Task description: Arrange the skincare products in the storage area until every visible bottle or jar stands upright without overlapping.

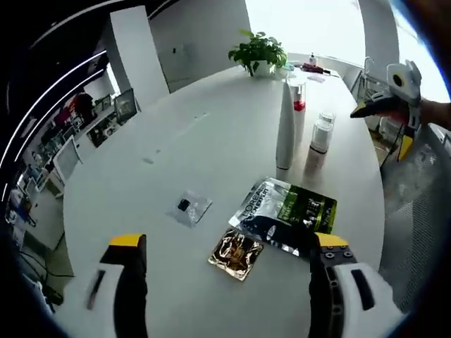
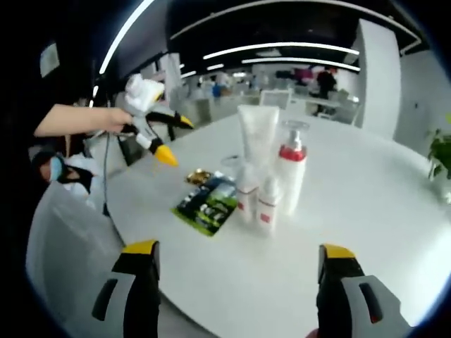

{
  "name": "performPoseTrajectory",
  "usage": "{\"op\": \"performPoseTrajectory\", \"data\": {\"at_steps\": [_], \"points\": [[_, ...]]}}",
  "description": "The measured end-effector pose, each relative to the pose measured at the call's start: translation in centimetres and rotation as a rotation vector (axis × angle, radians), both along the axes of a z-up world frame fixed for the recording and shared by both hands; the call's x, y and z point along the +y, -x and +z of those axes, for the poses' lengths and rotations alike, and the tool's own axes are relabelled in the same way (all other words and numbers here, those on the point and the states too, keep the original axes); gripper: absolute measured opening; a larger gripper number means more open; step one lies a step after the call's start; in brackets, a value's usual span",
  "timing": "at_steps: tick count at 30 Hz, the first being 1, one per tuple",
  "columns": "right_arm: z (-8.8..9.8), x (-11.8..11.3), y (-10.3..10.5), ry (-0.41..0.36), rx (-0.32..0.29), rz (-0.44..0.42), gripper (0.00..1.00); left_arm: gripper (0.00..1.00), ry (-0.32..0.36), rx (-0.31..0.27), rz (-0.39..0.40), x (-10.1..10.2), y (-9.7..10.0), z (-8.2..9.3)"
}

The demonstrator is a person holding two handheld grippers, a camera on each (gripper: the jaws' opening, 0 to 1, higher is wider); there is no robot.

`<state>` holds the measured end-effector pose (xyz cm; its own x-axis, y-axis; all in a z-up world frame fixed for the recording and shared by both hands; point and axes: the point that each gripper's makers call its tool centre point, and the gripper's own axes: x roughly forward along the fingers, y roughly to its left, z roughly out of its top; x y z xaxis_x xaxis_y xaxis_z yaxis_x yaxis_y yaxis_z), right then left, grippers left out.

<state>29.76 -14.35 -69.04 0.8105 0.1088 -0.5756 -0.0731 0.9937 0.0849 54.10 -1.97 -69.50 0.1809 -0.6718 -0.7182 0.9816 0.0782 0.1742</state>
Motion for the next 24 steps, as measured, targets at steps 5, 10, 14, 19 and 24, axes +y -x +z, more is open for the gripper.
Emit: {"op": "performPoseTrajectory", "data": {"at_steps": [5, 10, 14, 19, 24], "points": [[0.0, -0.4, 0.1, 0.007, -0.005, -0.012, 0.94, 0.93, -0.023, -0.003, -0.043, -0.8, -0.6, -0.5], [-0.2, -0.1, 0.0, 0.028, 0.007, 0.005, 0.94, 0.94, -0.053, -0.013, -0.072, -1.6, -1.4, -1.1], [-0.4, -0.2, 0.0, 0.035, 0.015, 0.007, 0.95, 0.94, -0.073, -0.017, -0.094, -2.4, -2.2, -1.5], [-0.5, -0.4, 0.1, 0.040, 0.022, -0.005, 0.96, 0.94, -0.100, -0.027, -0.102, -3.3, -3.6, -2.3], [-0.4, -0.8, 0.2, 0.022, 0.016, -0.026, 0.96, 0.94, -0.141, -0.038, -0.113, -3.7, -4.9, -3.6]]}}
